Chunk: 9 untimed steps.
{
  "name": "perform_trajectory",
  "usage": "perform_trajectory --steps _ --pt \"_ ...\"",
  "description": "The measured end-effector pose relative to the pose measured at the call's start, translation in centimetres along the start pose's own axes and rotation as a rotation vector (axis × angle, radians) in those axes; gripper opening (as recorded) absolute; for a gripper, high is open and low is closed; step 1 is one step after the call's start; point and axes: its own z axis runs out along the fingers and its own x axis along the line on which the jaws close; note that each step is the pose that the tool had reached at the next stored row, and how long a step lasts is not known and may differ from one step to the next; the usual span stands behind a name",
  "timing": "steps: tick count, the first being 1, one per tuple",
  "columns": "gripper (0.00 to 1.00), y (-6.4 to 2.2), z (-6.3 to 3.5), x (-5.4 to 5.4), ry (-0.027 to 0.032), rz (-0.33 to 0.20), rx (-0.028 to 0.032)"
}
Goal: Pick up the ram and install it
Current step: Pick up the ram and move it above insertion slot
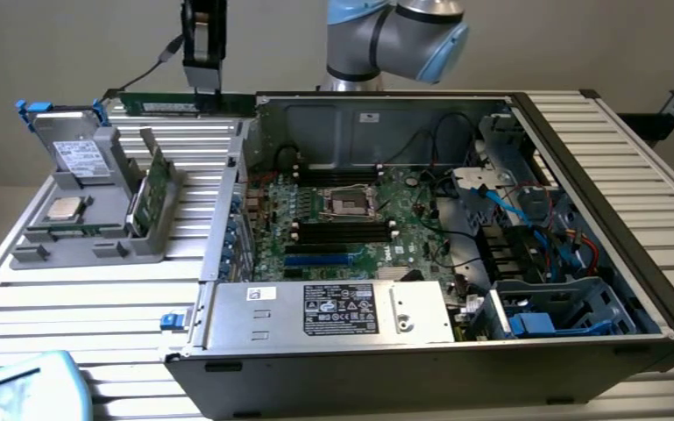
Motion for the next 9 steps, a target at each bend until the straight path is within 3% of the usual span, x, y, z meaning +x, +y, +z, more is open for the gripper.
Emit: perform_trajectory --steps 9 --pt "0.14 -3.89 -1.37 0.4 -0.0001 0.000 -0.0001"
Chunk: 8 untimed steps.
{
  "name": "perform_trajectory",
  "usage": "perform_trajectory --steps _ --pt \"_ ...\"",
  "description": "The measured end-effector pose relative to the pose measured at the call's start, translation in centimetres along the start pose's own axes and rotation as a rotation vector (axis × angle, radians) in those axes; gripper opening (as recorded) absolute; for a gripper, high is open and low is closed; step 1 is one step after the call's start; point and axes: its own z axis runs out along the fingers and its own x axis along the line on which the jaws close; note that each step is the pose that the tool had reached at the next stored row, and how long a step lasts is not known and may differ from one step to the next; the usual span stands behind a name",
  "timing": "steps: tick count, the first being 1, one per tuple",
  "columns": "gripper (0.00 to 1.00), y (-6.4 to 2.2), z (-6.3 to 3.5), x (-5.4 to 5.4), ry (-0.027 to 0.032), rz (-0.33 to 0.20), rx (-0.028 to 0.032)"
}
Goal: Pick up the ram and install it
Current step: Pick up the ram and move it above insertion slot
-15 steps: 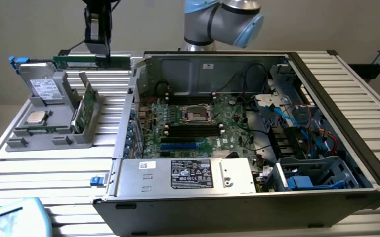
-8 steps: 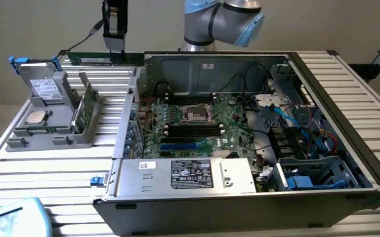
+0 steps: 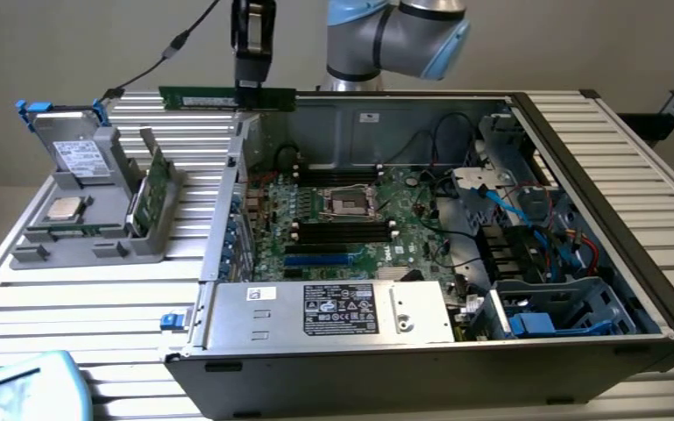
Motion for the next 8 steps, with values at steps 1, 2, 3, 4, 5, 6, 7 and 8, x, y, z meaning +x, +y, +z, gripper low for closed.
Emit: perform_trajectory --steps 1,2,3,4,5,6,7,8 --pt "0.14 -0.44 -0.08 0.0 -0.0001 0.000 0.0001" --pt "0.14 -0.86 -0.17 0.1 -0.0002 0.000 0.0000" --pt "0.14 -1.32 -0.26 0.1 -0.0003 0.000 0.0001" --pt "0.14 -1.77 -0.34 0.2 -0.0004 0.000 0.0001" --pt "0.14 -2.21 -0.43 0.2 -0.0004 0.000 0.0001" --pt "0.14 -2.63 -0.51 0.3 -0.0005 0.000 0.0001" --pt "0.14 -3.09 -0.60 0.3 -0.0005 0.000 0.0001" --pt "0.14 -3.52 -0.68 0.4 -0.0005 0.000 0.0001"
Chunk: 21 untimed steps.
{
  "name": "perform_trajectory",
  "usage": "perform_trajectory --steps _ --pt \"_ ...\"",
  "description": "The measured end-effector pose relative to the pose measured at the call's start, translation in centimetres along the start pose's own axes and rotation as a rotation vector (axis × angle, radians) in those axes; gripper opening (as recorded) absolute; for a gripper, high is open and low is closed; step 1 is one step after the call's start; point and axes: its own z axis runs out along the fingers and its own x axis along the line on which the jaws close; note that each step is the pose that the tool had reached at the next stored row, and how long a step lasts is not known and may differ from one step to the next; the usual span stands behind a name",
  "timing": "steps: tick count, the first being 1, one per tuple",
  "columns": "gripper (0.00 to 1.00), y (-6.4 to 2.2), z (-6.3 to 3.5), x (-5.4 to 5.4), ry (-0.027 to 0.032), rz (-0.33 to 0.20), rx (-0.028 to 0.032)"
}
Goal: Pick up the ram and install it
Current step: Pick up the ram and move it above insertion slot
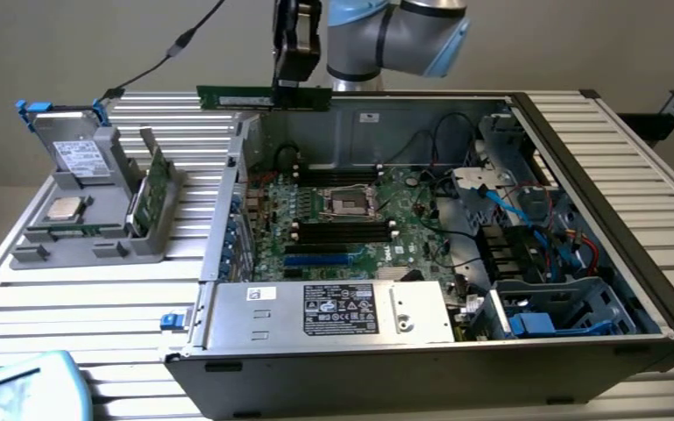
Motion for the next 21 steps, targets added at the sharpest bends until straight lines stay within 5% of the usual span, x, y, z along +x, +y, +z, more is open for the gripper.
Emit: perform_trajectory --steps 14,21 --pt "0.14 -6.24 -1.18 0.6 -0.0049 -0.001 0.0005" --pt "0.14 -8.95 -0.63 1.0 -0.0050 -0.001 0.0005"
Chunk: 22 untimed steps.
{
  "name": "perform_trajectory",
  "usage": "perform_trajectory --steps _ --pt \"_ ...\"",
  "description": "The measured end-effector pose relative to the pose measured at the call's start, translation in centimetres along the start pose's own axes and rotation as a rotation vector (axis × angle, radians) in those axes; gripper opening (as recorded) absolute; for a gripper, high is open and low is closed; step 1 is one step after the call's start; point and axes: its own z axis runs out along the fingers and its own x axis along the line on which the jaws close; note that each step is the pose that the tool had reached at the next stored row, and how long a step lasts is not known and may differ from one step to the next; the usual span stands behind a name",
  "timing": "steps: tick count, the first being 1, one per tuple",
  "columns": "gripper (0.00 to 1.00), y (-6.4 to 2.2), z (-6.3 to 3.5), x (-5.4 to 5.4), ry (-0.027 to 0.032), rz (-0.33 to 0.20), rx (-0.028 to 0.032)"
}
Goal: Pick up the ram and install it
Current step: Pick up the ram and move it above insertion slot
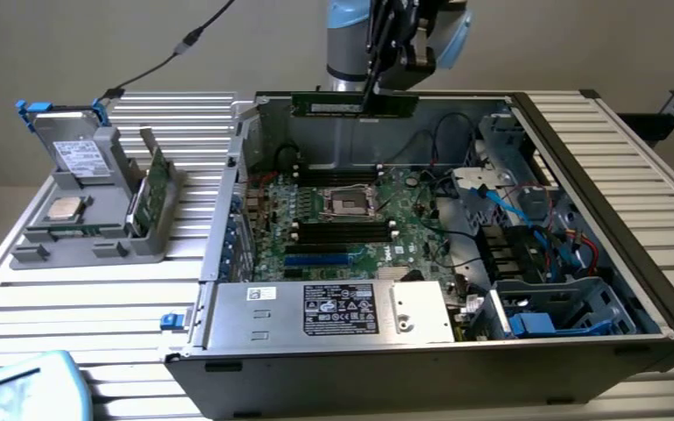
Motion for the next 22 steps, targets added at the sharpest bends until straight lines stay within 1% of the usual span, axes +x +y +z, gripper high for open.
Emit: perform_trajectory --steps 4,12,14,15,16,17,18,22 --pt "0.14 -0.09 0.52 0.1 0.0003 0.001 0.0001" --pt "0.14 -0.27 1.43 0.1 0.0096 0.019 0.0013" --pt "0.14 -0.29 1.61 0.1 0.0143 0.027 0.0020" --pt "0.14 -0.29 1.68 0.1 0.0179 0.031 0.0022" --pt "0.14 -0.31 1.82 0.1 0.0258 0.039 0.0029" --pt "0.14 -0.32 1.90 0.1 0.0286 0.043 0.0037" --pt "0.14 -0.34 1.97 0.1 0.0293 0.049 0.0055" --pt "0.14 -0.40 2.29 0.2 0.0256 0.077 0.0164"
